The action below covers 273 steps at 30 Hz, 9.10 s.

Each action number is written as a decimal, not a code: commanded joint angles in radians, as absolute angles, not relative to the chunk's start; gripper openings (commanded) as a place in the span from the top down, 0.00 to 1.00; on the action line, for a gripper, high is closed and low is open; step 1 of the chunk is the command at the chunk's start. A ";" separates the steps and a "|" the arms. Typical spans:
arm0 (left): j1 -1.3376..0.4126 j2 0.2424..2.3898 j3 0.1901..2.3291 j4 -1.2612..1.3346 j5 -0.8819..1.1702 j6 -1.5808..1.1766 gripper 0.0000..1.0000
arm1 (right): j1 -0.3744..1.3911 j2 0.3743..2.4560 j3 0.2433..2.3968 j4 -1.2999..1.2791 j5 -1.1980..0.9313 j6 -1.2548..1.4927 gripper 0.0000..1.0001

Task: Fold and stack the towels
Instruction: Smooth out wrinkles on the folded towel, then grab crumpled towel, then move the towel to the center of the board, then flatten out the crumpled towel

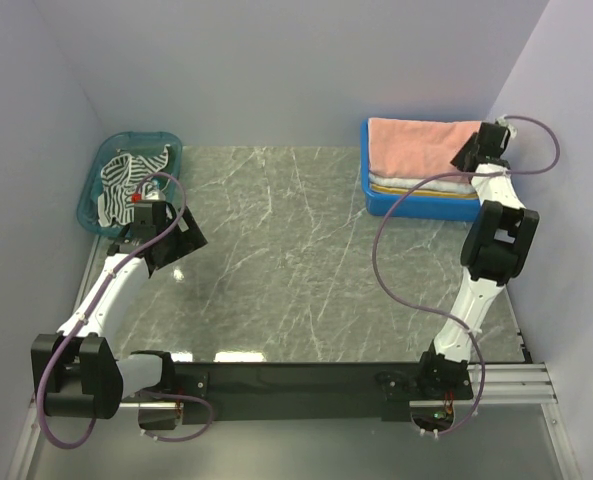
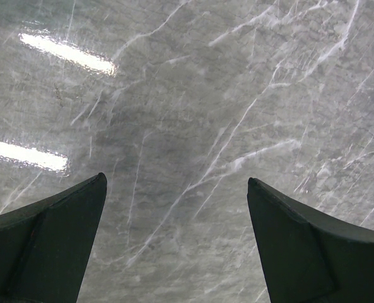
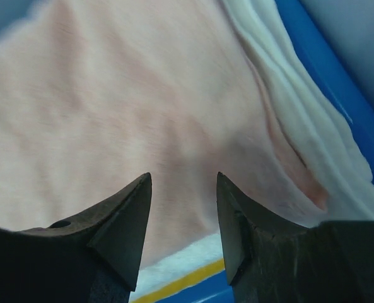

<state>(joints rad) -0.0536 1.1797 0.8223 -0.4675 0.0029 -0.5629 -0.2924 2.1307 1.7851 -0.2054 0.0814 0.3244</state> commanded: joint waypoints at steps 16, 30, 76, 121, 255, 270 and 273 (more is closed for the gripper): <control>-0.051 1.103 0.822 -0.439 0.003 -0.557 0.01 | -0.284 1.838 1.589 -0.178 -0.026 0.362 0.43; -0.008 0.916 0.824 -0.460 -0.144 -0.581 0.01 | -0.189 1.141 1.246 -0.360 -0.272 0.368 0.14; 0.247 2.168 1.741 -0.506 -0.302 -0.719 0.77 | 0.356 0.528 0.618 -0.189 -0.328 0.351 0.08; -1.097 1.125 0.823 -0.261 -0.110 -0.889 0.70 | 0.356 0.580 0.600 -0.252 -0.204 0.377 0.11; -0.396 1.519 1.159 -0.635 -0.545 -0.977 1.00 | 0.617 1.836 1.166 -0.086 0.255 0.299 1.00; -0.270 1.326 0.713 -0.227 -0.295 -0.947 0.59 | 0.621 1.832 1.138 -0.035 0.189 0.264 1.00; -0.268 1.264 0.657 -0.149 -0.252 -0.936 0.21 | 0.620 1.838 1.140 -0.038 0.187 0.256 1.00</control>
<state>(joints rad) -0.2733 1.3323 0.6968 -0.2745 -0.3149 -0.9592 0.6239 1.8725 1.1439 -0.0715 0.1825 0.2768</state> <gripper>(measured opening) 0.740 0.020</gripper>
